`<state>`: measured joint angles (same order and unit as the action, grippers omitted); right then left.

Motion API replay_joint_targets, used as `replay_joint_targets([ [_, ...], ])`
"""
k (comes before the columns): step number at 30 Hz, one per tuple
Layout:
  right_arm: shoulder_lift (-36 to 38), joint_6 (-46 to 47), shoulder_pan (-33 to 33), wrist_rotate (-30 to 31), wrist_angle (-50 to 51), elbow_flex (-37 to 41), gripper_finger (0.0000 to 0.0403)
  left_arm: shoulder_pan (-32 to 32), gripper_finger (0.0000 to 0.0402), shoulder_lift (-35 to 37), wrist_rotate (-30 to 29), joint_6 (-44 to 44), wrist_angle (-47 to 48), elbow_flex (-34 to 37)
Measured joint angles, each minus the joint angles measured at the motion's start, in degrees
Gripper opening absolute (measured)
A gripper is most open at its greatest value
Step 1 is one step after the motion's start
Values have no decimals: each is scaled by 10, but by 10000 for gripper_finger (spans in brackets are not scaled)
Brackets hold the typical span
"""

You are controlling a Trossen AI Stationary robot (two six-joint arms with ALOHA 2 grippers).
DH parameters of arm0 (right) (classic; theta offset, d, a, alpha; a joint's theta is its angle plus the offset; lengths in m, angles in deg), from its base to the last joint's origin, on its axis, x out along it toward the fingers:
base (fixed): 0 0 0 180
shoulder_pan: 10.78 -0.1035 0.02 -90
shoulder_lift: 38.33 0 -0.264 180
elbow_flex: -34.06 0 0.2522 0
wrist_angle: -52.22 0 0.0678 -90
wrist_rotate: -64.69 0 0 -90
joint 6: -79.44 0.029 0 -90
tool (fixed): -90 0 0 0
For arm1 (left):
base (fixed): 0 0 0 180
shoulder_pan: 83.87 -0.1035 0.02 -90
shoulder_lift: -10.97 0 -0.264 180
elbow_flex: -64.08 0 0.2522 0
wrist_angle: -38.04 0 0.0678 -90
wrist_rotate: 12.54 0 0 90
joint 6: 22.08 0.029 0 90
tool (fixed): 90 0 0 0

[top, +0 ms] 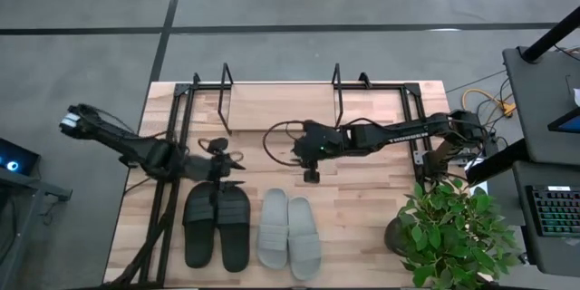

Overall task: Pick and place slides into the shelf
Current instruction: Put the left black slide on the shelf

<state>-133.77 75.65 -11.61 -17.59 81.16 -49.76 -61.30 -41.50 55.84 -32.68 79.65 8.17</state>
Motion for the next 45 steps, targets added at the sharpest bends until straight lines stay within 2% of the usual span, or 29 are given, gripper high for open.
replay_joint_targets([
  [5,8,18,3,95,13,0,116,79,171,-54,-62,-27,23,-43],
  [8,11,18,3,102,14,0,116,111,171,-90,-96,-28,28,-61],
  [11,13,18,4,102,15,0,119,130,171,-127,-119,-66,68,-87],
  [21,20,5,10,104,18,0,108,161,171,-246,-131,-260,308,-195],
  [28,20,3,20,104,18,0,105,189,171,-312,-91,-363,449,-271],
  [40,20,3,28,104,18,0,100,248,171,-417,39,-511,593,-323],
  [45,20,1,27,104,18,0,105,276,171,-449,57,-566,618,-341],
])
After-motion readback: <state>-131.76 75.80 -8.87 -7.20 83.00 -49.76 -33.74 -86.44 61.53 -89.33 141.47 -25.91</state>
